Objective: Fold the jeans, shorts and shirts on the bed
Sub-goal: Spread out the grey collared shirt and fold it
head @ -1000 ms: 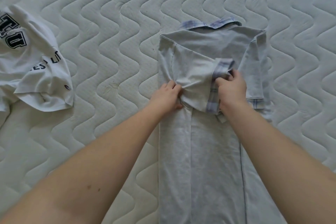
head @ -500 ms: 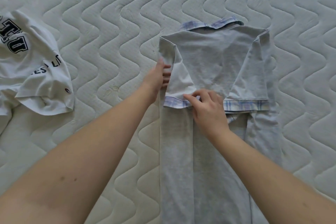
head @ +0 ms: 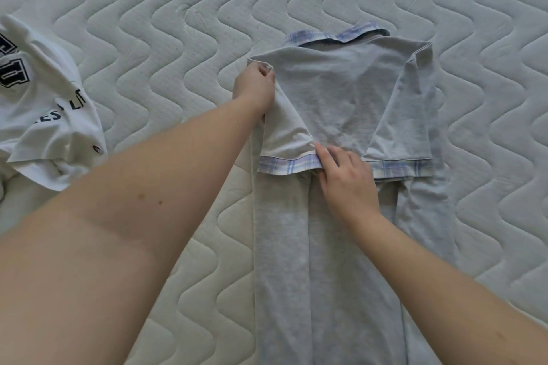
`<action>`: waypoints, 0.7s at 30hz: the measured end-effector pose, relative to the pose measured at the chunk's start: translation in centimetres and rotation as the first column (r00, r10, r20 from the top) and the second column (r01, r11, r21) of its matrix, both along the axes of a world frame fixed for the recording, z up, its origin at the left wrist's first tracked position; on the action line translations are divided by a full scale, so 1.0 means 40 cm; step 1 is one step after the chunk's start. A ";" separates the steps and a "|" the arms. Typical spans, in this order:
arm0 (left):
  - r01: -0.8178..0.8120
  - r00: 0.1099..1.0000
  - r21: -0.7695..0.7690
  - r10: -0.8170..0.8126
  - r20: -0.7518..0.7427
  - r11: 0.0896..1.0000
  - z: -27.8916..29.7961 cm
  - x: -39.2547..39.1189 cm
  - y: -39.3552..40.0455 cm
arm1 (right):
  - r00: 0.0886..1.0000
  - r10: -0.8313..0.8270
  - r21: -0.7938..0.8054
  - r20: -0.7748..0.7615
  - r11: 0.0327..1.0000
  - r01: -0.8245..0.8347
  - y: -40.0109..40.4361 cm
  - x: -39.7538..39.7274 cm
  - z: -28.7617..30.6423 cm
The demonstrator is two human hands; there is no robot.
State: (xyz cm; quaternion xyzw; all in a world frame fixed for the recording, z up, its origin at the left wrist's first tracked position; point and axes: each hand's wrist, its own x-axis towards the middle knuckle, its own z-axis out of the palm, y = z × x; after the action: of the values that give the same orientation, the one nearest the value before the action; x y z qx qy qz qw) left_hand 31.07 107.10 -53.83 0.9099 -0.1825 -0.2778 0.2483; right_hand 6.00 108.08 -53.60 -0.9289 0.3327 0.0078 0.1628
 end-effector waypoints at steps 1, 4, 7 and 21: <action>-0.025 0.999 0.025 0.026 -0.029 0.999 0.000 -0.008 0.010 | 1.000 -0.006 -0.038 0.008 0.999 0.006 -0.001 -0.008 0.000; 0.014 0.983 0.146 0.013 -0.183 0.989 0.014 -0.036 0.054 | 0.999 0.003 -0.090 -0.044 0.996 -0.007 -0.007 -0.025 -0.006; 0.213 0.932 0.164 -0.150 -0.331 0.963 0.014 -0.076 0.119 | 1.000 0.008 0.002 -0.019 1.000 -0.008 -0.014 -0.027 -0.008; 0.068 0.997 0.056 -0.069 0.029 0.996 -0.039 -0.192 0.196 | 0.998 -0.059 0.132 0.016 0.990 0.056 0.019 -0.099 0.002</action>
State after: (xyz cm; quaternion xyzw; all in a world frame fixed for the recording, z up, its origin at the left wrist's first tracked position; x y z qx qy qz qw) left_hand 23.38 114.93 -55.40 0.9136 -0.2098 -0.2771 0.2108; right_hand 2.03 108.83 -53.51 -0.9062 0.3564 0.0159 0.2271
